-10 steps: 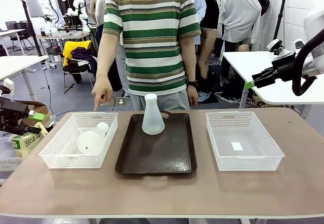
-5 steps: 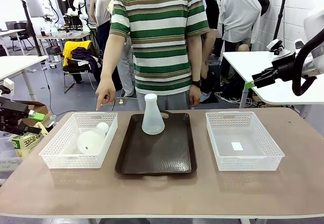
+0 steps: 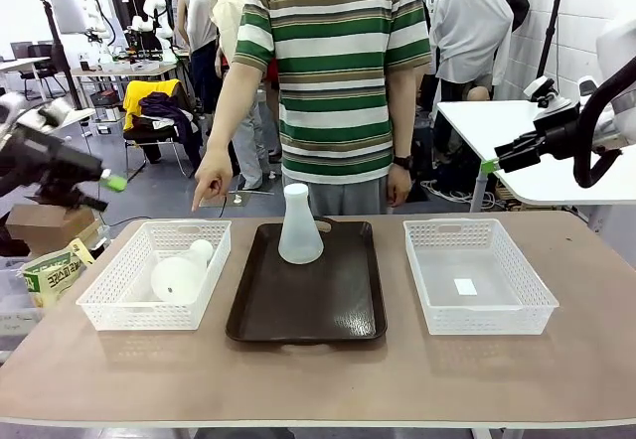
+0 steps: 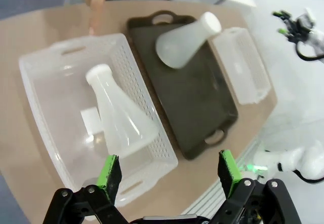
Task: Prepare the laboratory tools.
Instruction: Pick up the Big flask that the person points to.
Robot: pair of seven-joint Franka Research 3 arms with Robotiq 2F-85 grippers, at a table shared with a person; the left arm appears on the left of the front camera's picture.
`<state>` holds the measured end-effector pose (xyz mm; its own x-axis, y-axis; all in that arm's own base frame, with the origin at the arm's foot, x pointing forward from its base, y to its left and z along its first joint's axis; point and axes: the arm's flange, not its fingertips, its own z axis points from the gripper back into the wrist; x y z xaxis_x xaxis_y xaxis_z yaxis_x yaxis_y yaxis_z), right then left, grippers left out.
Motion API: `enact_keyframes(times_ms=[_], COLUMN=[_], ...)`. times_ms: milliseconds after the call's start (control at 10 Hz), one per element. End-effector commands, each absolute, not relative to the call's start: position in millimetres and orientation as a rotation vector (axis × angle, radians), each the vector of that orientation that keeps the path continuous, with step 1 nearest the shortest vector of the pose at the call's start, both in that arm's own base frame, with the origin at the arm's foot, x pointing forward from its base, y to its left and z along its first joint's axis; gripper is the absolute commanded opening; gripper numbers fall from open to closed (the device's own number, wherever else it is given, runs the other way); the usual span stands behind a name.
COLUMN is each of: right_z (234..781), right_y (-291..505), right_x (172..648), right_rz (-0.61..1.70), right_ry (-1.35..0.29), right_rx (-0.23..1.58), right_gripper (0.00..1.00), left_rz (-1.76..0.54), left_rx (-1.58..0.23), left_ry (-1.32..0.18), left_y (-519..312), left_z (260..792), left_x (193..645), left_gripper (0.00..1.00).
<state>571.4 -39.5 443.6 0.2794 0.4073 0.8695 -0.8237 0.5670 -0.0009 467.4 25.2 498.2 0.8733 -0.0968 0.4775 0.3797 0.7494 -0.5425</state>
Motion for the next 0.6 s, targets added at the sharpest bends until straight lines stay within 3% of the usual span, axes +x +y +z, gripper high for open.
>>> enact_keyframes(times_ms=[0,200,500], right_z=[444,444,444], right_y=[-41,-41,-41], right_x=[570,570,570], right_rz=[0.876,0.876,0.876], right_ry=[-0.957,-0.957,-0.957], right_rx=[0.504,0.504,0.504], right_gripper=[1.0,1.0,1.0], left_rz=[-0.278,-0.258,-0.247], left_rx=[-0.473,-0.261,-0.116], left_ry=[-0.314,-0.211,-0.136], left_y=[-14,-65,-100], left_z=[501,497,463], left_x=[513,557,575], left_gripper=[1.0,1.0,1.0])
